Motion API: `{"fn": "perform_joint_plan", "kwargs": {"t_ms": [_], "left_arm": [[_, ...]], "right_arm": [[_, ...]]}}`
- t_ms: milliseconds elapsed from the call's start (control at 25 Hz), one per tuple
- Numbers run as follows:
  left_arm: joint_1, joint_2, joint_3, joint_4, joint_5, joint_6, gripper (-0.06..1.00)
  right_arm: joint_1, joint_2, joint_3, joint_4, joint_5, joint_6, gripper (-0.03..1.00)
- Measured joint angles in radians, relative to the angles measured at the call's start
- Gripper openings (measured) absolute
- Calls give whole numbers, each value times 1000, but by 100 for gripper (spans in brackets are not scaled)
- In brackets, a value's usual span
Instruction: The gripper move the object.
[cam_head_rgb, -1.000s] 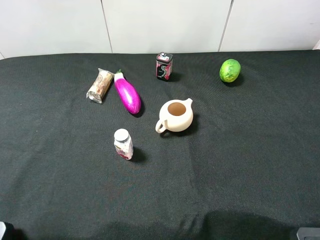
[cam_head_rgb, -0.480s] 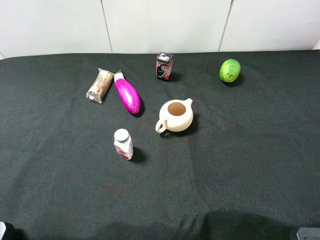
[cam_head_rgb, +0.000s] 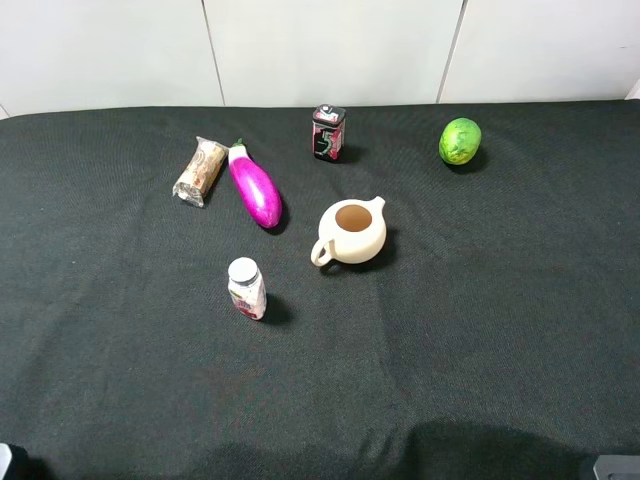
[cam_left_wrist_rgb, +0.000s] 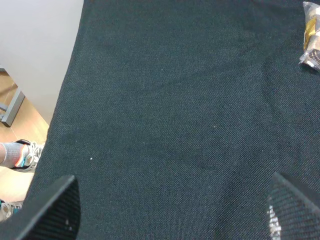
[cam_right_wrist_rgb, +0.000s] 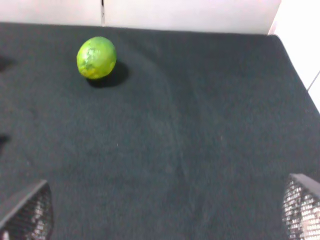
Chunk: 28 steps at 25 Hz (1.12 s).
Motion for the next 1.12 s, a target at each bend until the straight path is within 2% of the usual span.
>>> {"fn": "perform_joint_plan", "kwargs": {"t_ms": [1120], "left_arm": [[0,0,0,0,0,0,79]], "right_arm": [[0,0,3,0,-14,0,69]]}}
